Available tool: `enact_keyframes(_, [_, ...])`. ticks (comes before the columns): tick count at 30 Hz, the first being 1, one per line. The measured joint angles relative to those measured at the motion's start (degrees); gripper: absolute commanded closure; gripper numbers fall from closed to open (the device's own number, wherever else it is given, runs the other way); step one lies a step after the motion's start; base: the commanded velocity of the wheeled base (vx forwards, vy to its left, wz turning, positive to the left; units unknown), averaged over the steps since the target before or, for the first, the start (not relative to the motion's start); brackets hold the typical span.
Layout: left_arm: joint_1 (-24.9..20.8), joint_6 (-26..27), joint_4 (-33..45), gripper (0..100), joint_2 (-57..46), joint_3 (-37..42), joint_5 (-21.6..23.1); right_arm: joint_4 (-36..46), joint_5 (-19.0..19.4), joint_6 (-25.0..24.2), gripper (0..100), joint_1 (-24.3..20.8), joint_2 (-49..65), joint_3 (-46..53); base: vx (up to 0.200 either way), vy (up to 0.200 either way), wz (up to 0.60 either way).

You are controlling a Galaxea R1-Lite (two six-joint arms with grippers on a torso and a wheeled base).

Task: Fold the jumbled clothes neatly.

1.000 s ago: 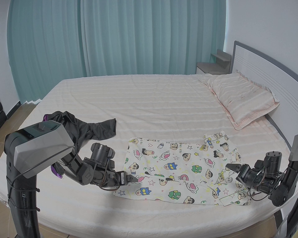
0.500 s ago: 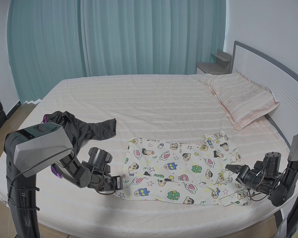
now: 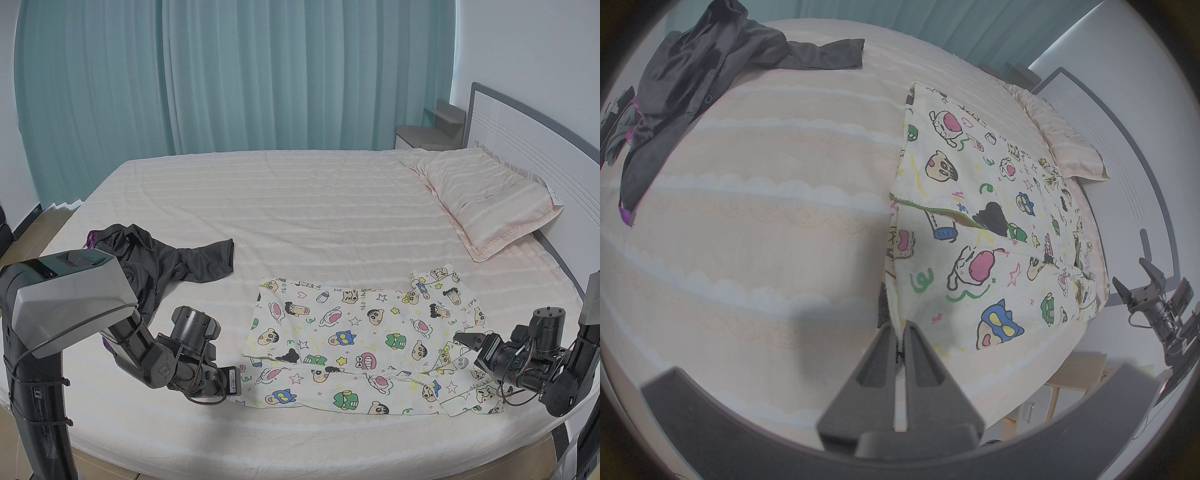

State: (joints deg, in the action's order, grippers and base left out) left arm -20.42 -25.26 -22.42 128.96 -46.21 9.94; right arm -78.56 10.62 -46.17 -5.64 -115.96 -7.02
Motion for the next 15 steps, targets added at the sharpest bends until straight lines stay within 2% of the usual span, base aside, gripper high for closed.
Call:
enact_keyframes(2, [0.00,-0.05,0.01,100,-0.13,0.20,0.00,0.00,-0.02,0.02,0,0.00,-0.02,0.00,0.000,0.000,0.00])
enact_keyframes(3, [0.00,-0.05,-0.05,0,-0.18,0.33,0.00,0.00,-0.04,0.00,0,0.00,-0.05,0.00,0.000,0.000,0.00])
enact_keyframes(10, [0.22,-0.22,0.01,0,-0.83,0.60,-0.06,0.00,-0.15,0.11,0,-0.02,0.05,0.06,0.000,0.000,0.00])
enact_keyframes(15, [1.07,-0.60,0.00,0,-3.28,-0.06,0.11,-0.18,-2.82,1.91,0,-0.06,0.63,-0.63,0.000,0.000,0.00])
